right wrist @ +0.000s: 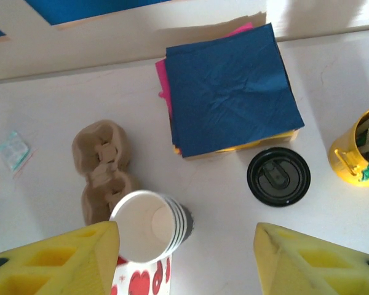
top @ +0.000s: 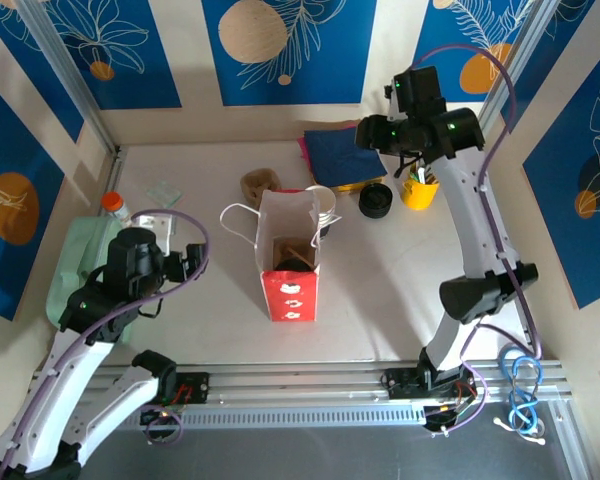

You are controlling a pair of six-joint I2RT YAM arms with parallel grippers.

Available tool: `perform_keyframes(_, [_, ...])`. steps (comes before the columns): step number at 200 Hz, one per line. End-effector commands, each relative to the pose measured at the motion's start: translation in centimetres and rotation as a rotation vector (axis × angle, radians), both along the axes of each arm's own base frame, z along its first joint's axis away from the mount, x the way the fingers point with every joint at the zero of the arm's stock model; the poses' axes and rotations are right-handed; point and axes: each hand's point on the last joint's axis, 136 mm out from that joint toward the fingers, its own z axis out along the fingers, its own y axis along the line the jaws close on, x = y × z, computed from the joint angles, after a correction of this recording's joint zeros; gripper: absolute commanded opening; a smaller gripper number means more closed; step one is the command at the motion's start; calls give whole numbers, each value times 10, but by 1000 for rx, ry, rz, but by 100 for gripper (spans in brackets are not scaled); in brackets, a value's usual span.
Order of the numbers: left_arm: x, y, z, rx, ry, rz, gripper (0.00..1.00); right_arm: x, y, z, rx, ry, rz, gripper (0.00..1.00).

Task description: Pack the takeout coffee

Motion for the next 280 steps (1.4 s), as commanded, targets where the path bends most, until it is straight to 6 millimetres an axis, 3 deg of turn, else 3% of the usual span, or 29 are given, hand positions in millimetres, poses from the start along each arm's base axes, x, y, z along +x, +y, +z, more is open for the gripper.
perform_keyframes(1, [-7,13,7,33,-14,38,93,36,-2,-17,-51,-17,-16,63])
perform_keyframes(81, [-18,2,3,-19,-82,-50,94,120,8,-122,-79,155,-61,67])
perform_keyframes(114, [-16,0,1,-11,-70,-60,94,144,14,-149,-77,145,-50,68])
perform_keyframes(194, [-20,6,5,-2,-101,-46,94,182,20,-195,-83,116,-31,72])
perform_keyframes(280, [-21,8,6,7,-115,-44,93,198,15,-253,-148,157,-24,75])
